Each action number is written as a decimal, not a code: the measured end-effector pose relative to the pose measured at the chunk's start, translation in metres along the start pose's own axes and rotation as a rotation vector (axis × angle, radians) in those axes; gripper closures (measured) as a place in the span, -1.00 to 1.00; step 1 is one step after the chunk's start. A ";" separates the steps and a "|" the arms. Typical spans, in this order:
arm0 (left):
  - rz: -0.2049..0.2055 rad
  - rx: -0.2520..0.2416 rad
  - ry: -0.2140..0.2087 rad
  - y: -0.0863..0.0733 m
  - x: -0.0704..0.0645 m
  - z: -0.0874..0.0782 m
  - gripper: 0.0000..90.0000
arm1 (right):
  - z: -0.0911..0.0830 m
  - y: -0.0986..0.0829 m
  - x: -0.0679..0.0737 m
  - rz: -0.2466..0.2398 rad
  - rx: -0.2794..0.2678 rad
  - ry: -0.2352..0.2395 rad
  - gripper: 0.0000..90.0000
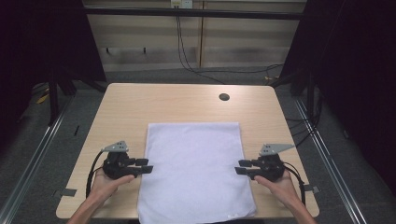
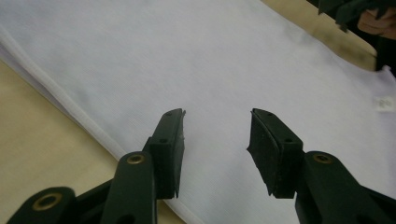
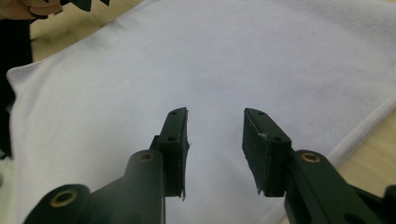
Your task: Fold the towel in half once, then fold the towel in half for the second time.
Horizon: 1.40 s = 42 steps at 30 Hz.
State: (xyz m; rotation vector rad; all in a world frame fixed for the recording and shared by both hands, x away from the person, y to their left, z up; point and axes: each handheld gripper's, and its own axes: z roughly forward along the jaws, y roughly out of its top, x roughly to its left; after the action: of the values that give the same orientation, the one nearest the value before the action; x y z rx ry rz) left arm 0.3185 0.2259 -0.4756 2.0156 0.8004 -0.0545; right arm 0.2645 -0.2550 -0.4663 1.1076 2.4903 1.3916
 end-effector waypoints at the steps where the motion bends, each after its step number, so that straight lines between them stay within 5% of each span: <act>1: -0.001 -0.001 0.008 0.004 0.004 0.004 0.23 | 0.007 0.004 -0.005 0.000 0.010 -0.003 0.28; 6: 0.000 0.033 0.063 0.012 0.022 0.028 0.42 | 0.036 0.019 -0.026 0.016 0.061 -0.068 0.13; 8: 0.031 0.085 0.128 0.008 0.025 0.035 0.46 | 0.047 0.023 -0.034 0.035 0.068 -0.081 0.10; 14: 0.054 0.080 0.141 0.003 0.023 0.038 0.41 | 0.065 0.017 -0.035 0.020 0.119 -0.126 0.11; 18: 0.101 0.076 0.135 0.000 0.018 0.039 0.21 | 0.064 0.014 -0.033 0.047 0.100 -0.126 0.13; 26: 0.116 0.113 0.112 -0.008 0.000 0.034 0.28 | 0.046 0.001 -0.021 0.030 0.148 -0.103 0.47; 30: 0.084 0.133 0.049 -0.013 -0.009 0.031 0.45 | 0.039 -0.005 -0.014 0.025 0.155 -0.109 0.47; 37: 0.064 0.164 0.050 -0.019 -0.029 0.028 0.29 | 0.025 -0.017 0.000 0.006 0.179 -0.100 0.47; 42: 0.055 0.189 0.008 -0.027 -0.044 0.020 0.19 | 0.017 -0.025 0.011 0.007 0.202 -0.072 0.46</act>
State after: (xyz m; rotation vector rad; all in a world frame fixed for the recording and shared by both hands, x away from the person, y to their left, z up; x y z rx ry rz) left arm 0.2743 0.1963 -0.4919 2.2163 0.7688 -0.0932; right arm 0.2492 -0.2438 -0.4925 1.1782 2.6227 1.0997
